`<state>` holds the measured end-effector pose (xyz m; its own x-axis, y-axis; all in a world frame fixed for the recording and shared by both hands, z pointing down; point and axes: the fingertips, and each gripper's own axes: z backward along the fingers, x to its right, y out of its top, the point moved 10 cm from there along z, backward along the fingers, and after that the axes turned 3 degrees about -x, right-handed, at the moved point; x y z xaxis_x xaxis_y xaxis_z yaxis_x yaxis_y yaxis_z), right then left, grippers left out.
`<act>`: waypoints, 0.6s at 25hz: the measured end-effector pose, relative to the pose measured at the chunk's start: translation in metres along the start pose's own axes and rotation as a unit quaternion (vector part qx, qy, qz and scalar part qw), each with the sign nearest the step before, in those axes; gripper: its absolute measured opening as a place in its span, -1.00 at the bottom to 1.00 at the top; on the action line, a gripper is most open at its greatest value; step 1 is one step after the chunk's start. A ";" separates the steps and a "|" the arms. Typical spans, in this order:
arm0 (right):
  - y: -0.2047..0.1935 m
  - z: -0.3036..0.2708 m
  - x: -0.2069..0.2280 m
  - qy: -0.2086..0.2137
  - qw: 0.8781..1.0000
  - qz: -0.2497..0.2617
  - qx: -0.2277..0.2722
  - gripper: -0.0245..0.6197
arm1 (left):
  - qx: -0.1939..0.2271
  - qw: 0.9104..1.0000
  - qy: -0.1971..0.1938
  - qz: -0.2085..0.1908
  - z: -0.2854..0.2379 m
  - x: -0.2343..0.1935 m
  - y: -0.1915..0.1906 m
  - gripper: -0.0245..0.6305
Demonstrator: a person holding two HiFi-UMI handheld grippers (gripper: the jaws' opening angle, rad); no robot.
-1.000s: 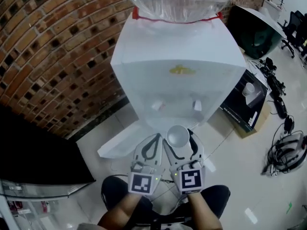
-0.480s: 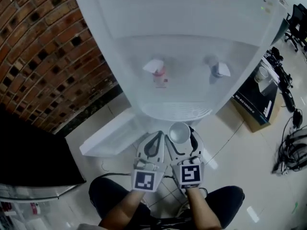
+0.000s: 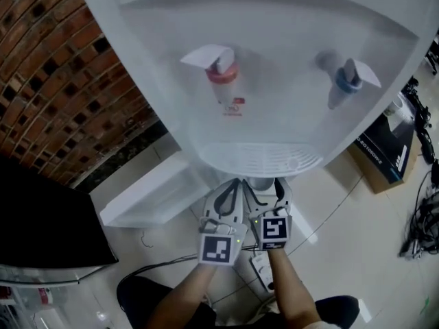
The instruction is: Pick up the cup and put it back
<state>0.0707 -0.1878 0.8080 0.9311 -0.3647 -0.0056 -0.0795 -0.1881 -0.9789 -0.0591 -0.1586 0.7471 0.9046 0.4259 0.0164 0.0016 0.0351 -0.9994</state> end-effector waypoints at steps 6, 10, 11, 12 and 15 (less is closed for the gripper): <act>-0.060 -0.050 0.021 0.006 1.000 -0.015 -0.023 0.12 | -0.014 1.000 0.009 0.019 -0.006 0.001 -0.029 -0.95; -0.082 -0.079 0.025 0.008 1.000 0.001 -0.027 0.13 | -0.027 1.000 0.008 0.012 -0.004 -0.001 -0.039 -0.95; -0.086 -0.084 0.025 0.007 1.000 0.004 -0.028 0.13 | -0.031 0.999 0.011 0.016 -0.003 -0.001 -0.040 -0.95; -0.092 -0.089 0.026 0.006 1.000 0.005 -0.030 0.14 | -0.033 0.999 0.013 0.019 -0.001 -0.003 -0.041 -0.95; -0.103 -0.100 0.027 0.005 0.999 0.004 -0.032 0.15 | -0.031 0.999 0.016 0.022 0.002 -0.004 -0.043 -0.95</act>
<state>0.0682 -0.2694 0.9293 0.9266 -0.3760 -0.0105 -0.1095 -0.2429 -0.9639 -0.0637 -0.1595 0.7905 0.9175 0.3967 -0.0277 -0.0133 -0.0390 -0.9992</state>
